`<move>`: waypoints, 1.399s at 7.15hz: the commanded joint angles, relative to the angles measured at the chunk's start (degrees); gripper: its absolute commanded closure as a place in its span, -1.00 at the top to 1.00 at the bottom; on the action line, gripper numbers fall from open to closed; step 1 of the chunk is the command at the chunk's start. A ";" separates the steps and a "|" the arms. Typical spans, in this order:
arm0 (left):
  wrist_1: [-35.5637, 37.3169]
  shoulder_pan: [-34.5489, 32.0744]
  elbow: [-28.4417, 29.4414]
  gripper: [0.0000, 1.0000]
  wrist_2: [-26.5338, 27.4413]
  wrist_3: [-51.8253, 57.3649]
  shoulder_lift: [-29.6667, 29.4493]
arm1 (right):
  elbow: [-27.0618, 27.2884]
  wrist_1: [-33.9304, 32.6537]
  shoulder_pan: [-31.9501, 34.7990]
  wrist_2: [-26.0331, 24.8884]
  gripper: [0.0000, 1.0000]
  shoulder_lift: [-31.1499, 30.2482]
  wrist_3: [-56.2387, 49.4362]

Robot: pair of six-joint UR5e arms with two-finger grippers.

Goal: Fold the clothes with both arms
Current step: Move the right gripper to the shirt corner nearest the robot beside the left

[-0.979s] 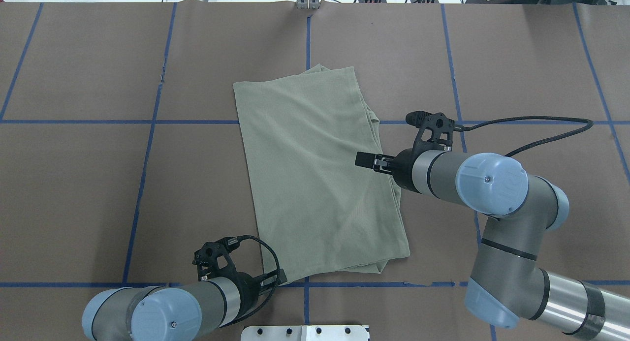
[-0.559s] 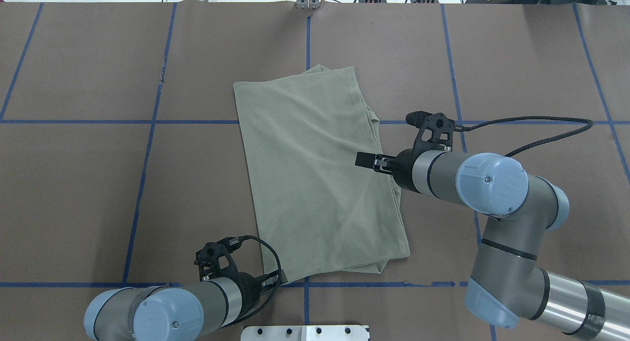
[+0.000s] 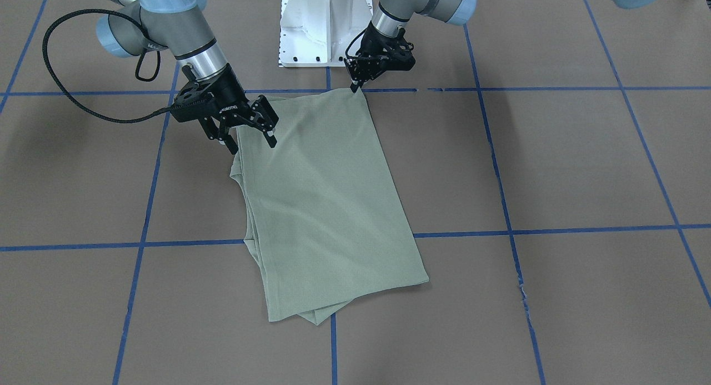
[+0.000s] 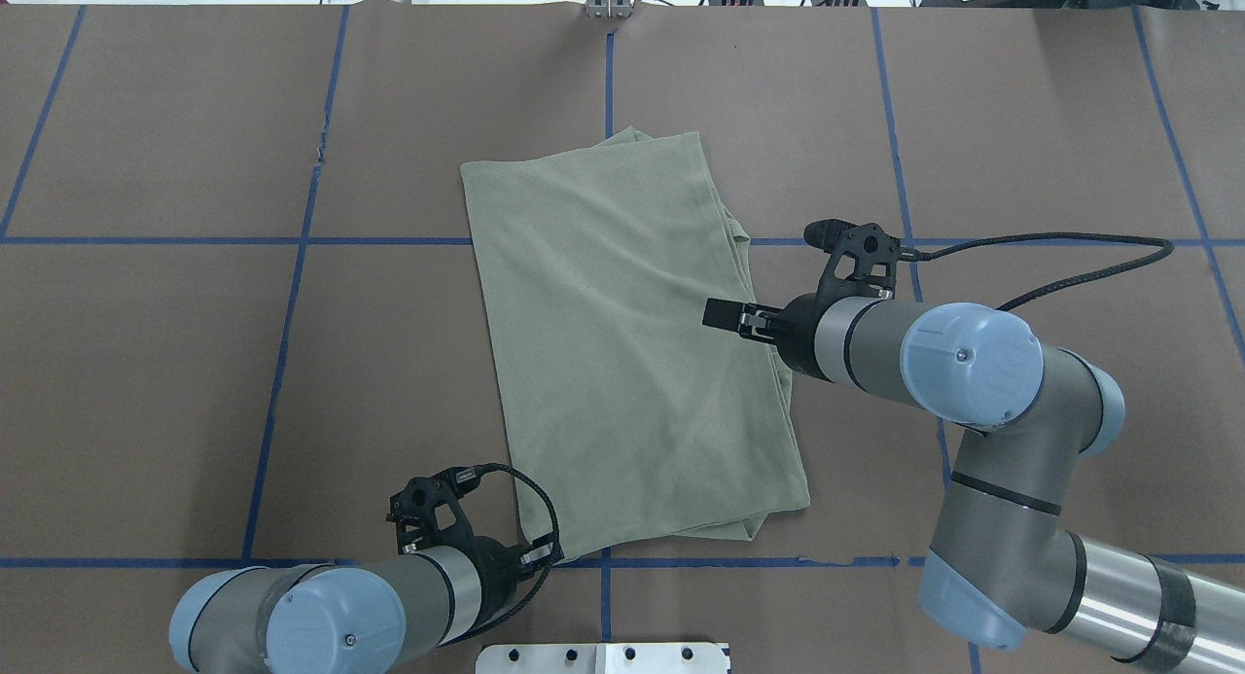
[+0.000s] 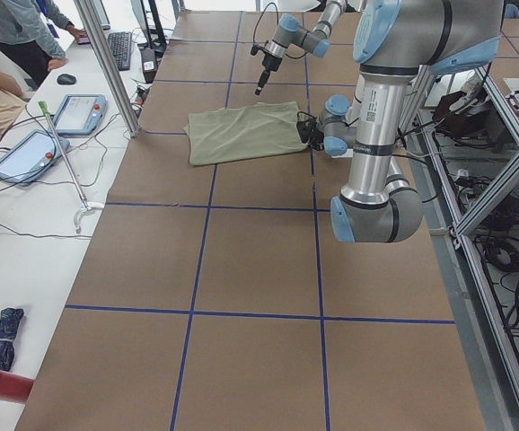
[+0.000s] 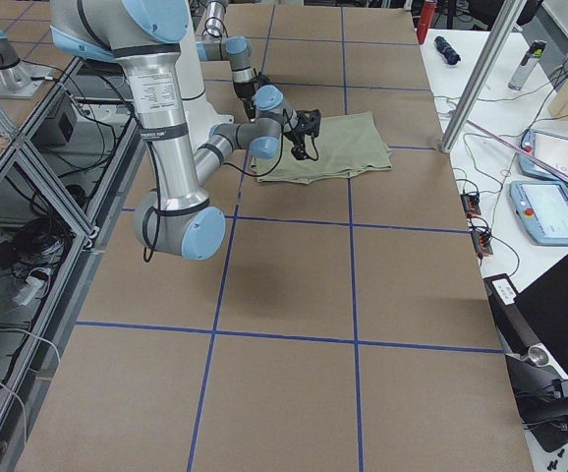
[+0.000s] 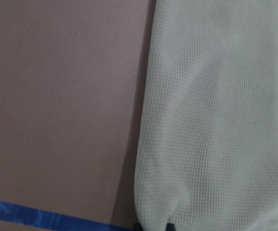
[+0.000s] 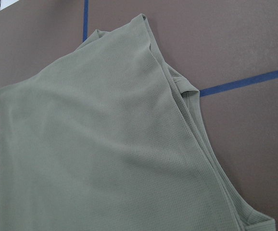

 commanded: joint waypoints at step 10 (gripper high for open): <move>0.00 -1.54 -1.12 -1.00 -0.05 0.45 -0.01 | 3.62 -25.56 -21.58 -18.07 0.77 2.20 26.77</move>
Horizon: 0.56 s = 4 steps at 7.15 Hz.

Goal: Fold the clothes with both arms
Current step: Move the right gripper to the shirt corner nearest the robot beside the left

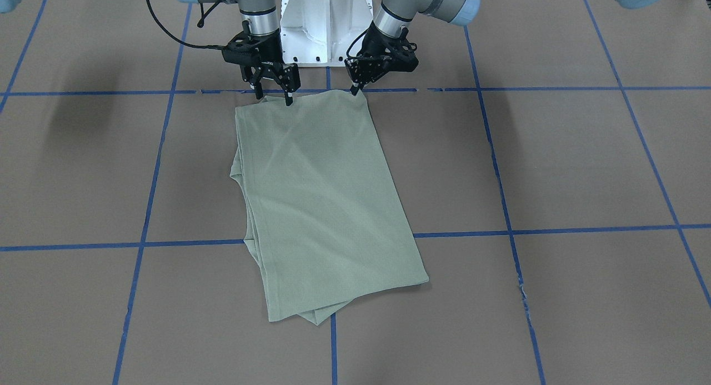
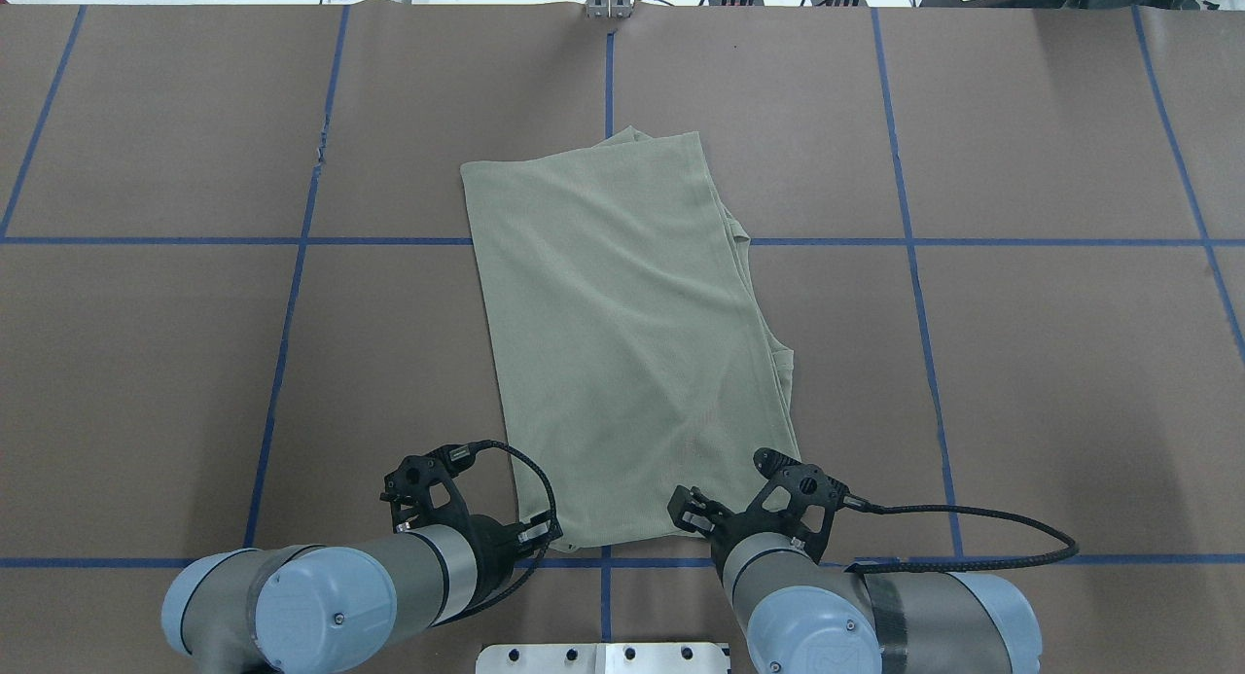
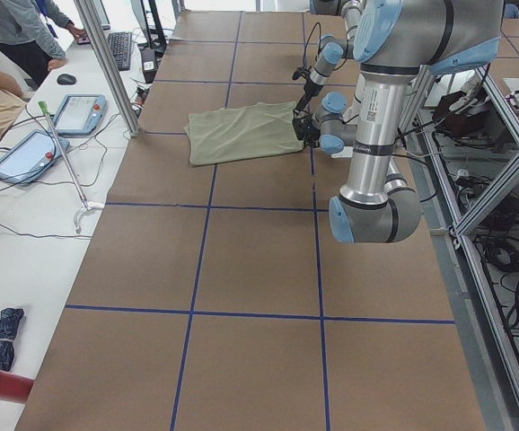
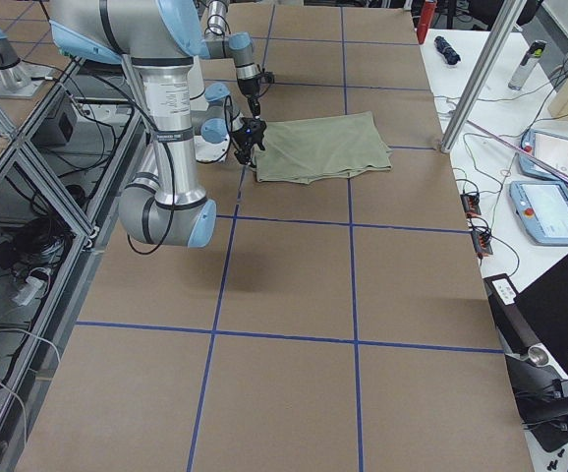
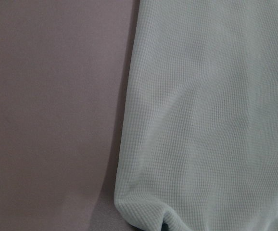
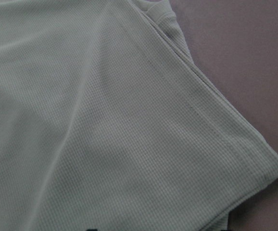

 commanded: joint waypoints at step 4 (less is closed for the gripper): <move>0.00 0.00 -0.06 -1.00 0.00 0.04 0.09 | -1.22 -0.19 1.48 0.67 0.72 0.52 -1.56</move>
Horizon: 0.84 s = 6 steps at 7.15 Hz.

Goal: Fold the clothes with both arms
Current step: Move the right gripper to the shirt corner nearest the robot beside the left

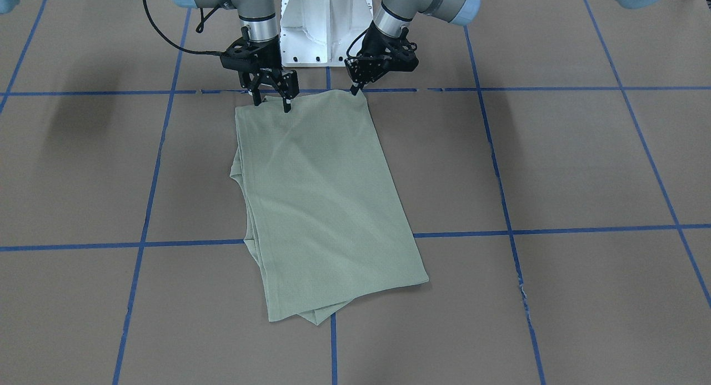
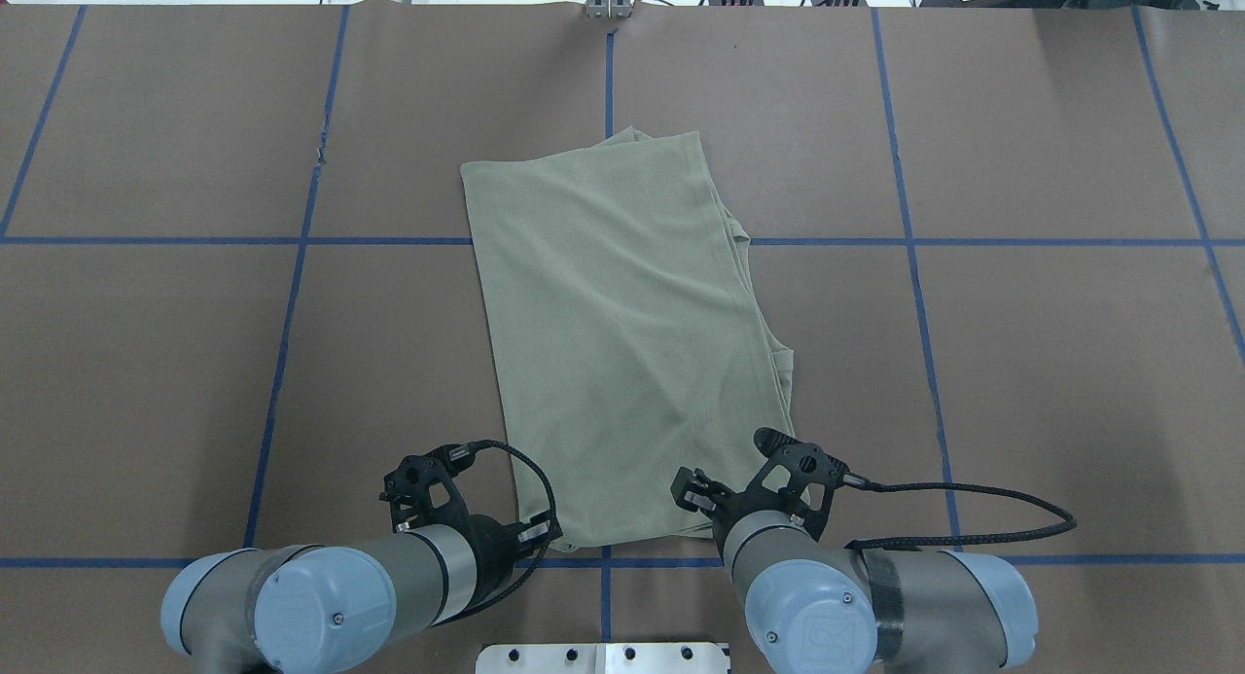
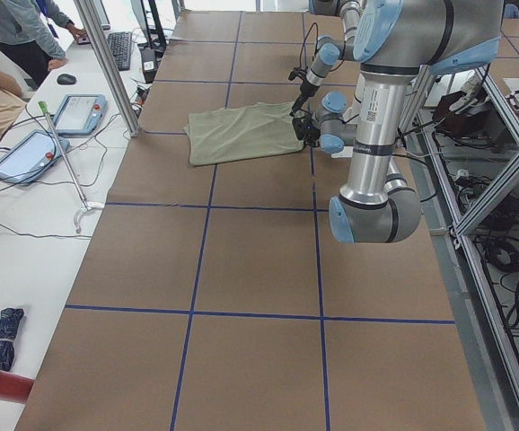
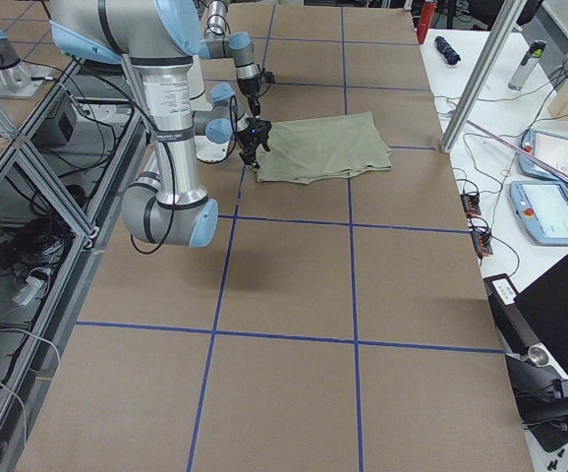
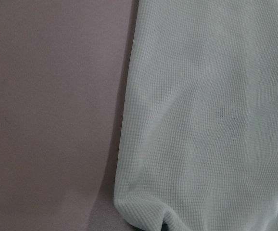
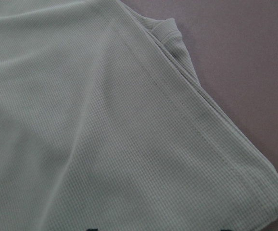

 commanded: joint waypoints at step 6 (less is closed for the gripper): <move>0.00 0.26 0.00 -1.00 0.00 -0.02 0.04 | -2.33 0.17 -0.78 -0.30 0.40 1.88 0.93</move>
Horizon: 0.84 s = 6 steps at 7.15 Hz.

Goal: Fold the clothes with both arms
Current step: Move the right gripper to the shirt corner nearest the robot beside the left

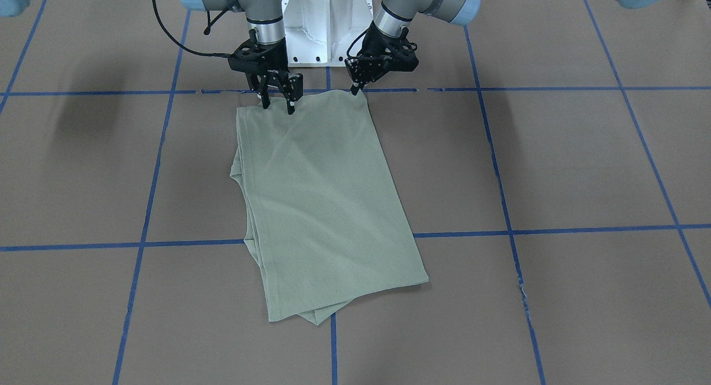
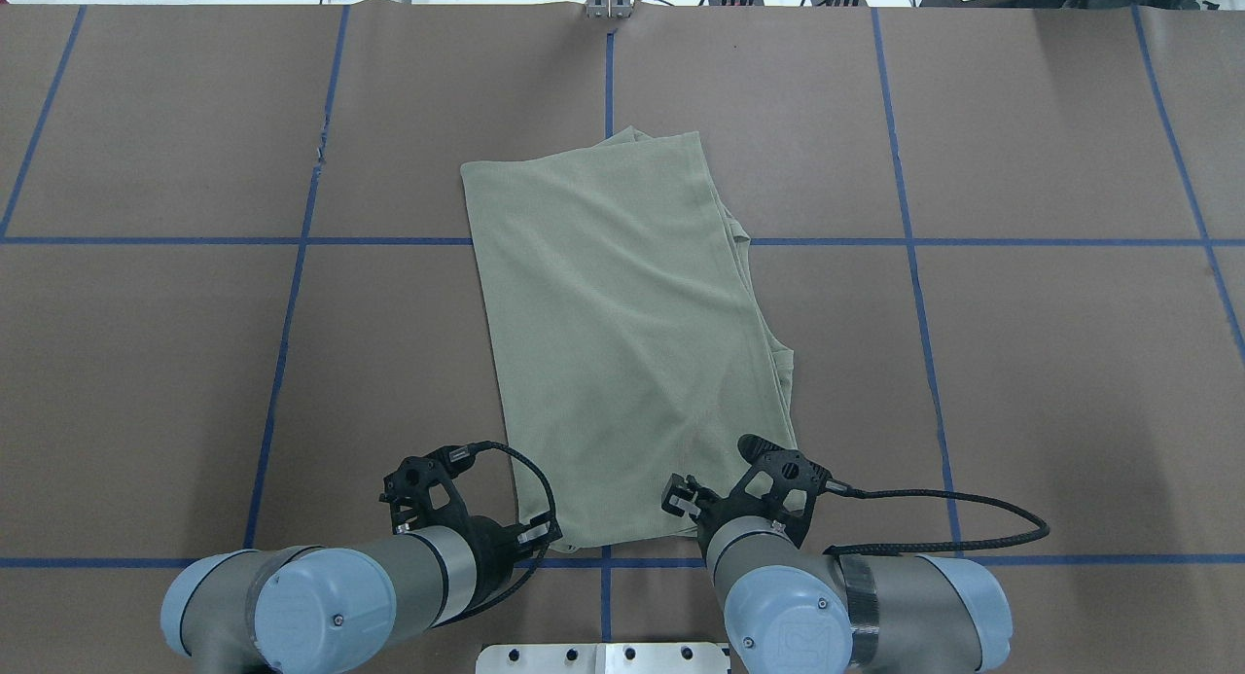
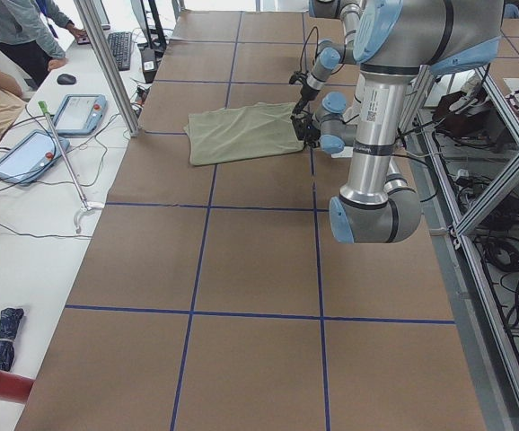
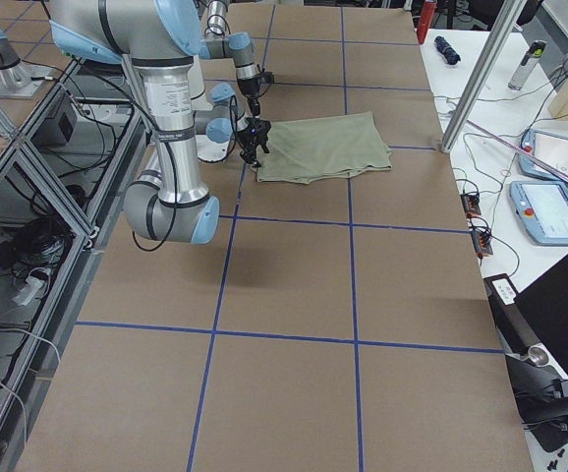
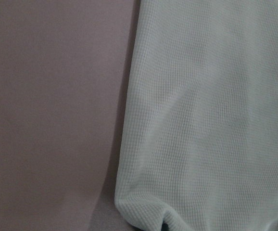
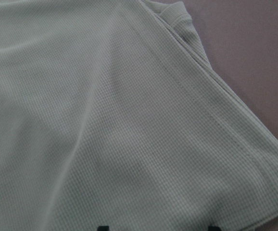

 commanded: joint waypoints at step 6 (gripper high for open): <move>0.00 0.20 0.06 -1.00 0.00 0.00 -0.09 | 0.06 -0.15 0.09 -0.21 -1.00 1.19 4.19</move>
